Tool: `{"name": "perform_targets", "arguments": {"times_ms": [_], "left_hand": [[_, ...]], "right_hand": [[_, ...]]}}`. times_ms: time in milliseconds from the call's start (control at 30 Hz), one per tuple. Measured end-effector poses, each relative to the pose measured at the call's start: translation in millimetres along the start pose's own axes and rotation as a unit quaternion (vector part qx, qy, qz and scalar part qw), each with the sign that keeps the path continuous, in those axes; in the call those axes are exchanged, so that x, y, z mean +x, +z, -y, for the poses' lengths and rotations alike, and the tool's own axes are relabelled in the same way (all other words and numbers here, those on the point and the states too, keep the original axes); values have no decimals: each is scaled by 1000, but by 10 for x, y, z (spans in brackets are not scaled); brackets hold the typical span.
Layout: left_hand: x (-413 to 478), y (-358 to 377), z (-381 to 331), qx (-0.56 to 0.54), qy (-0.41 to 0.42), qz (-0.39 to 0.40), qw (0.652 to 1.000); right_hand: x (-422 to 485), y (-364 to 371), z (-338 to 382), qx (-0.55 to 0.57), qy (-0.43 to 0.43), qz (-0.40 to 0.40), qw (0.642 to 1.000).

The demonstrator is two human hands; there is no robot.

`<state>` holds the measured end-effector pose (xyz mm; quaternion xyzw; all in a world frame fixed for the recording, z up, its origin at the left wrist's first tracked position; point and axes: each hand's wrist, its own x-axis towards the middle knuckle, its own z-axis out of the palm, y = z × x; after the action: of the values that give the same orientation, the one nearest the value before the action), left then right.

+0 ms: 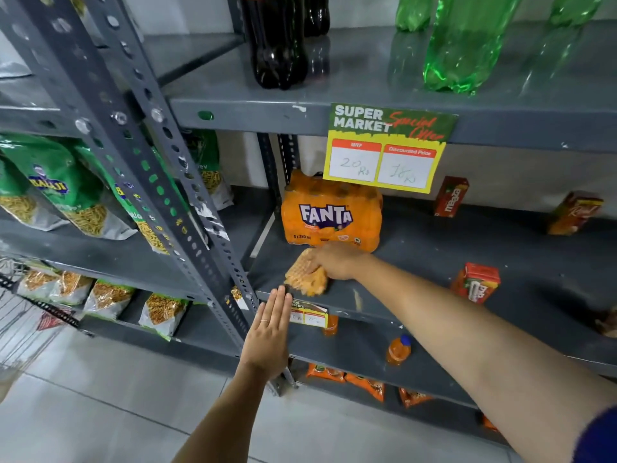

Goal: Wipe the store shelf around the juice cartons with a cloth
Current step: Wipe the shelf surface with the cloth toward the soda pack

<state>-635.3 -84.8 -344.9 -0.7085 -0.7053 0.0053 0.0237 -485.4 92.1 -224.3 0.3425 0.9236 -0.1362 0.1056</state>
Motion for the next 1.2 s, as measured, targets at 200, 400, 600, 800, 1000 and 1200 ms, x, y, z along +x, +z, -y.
{"name": "perform_targets", "arguments": {"times_ms": [200,400,600,800,1000,1200], "left_hand": [[-4,-16,-85,-34,-15,-8,999],[-1,-31,-180,-58,-26,-20,998],[19,13,-195,-50,-27,-26,998],[40,19,-215,-33,-40,-17,999],[32,15,-189,-37,-40,-1,999],[35,25,-170,-26,-32,-3,999]], "right_hand": [[-570,147,-382,35,100,-9,994],[-1315,351,-217,-21,138,-35,990],[-1668,317,171,-6,138,-16,990],[-1230,-228,-430,21,242,-116,963],[-715,-174,-936,84,404,-75,908],[-684,138,-793,18,386,-49,921]]}}
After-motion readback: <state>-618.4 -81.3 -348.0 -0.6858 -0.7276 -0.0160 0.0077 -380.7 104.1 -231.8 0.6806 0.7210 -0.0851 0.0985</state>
